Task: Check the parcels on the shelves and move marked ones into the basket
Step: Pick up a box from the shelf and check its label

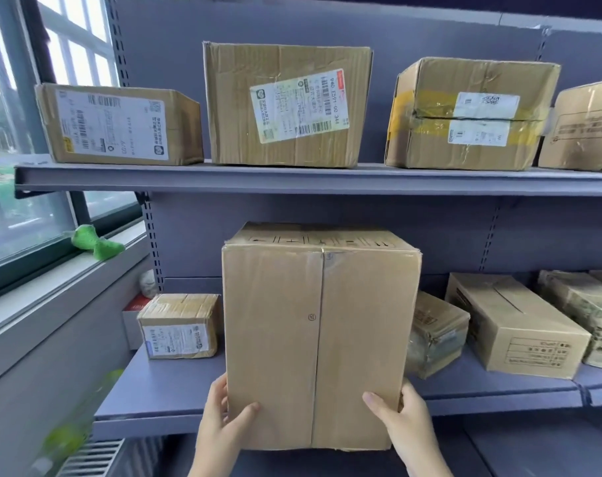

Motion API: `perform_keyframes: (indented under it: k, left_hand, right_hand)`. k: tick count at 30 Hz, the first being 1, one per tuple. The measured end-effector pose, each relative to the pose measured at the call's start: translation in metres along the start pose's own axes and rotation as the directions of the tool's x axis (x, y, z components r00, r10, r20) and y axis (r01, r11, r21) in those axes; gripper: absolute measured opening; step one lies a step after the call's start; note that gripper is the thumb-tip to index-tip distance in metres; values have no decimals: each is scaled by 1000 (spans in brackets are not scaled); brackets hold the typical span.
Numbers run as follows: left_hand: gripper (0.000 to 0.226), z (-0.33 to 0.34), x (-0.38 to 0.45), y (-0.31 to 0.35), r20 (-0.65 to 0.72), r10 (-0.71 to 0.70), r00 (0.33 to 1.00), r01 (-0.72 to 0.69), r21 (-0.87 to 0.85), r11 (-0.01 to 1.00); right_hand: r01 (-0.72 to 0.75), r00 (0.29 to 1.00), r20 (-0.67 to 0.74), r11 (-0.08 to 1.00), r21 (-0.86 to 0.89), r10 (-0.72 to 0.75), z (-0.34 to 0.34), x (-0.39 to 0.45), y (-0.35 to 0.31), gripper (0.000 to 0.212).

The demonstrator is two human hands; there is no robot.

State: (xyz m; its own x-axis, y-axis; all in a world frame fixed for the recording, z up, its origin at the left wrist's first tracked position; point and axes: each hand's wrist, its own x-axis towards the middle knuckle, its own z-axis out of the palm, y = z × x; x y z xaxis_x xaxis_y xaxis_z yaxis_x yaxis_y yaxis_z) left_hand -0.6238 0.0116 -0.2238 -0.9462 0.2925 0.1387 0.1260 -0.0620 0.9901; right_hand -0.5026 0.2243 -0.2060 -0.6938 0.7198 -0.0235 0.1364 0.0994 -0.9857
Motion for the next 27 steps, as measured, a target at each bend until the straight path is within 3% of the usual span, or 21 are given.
perform_keyframes:
  k: [8, 14, 20, 23, 27]
  left_hand:
    - [68, -11, -36, 15, -71, 12, 997, -17, -65, 998]
    - [47, -16, -40, 38, 40, 18, 999, -13, -118, 993]
    - [57, -16, -41, 55, 157, 26, 987, 2, -175, 985]
    - [46, -16, -38, 59, 191, -10, 982, 55, -232, 971]
    - [49, -15, -39, 60, 255, -10, 967, 79, -261, 962]
  right_hand:
    - [102, 988, -133, 985, 139, -83, -8, -41, -7, 24]
    - [83, 997, -22, 966, 244, -80, -16, -47, -18, 20]
    - [52, 994, 73, 932, 359, -84, -32, -48, -34, 30]
    - [10, 995, 86, 916, 401, -48, -38, -46, -36, 39]
    - [-29, 991, 131, 909, 417, -28, -40, -46, -41, 38]
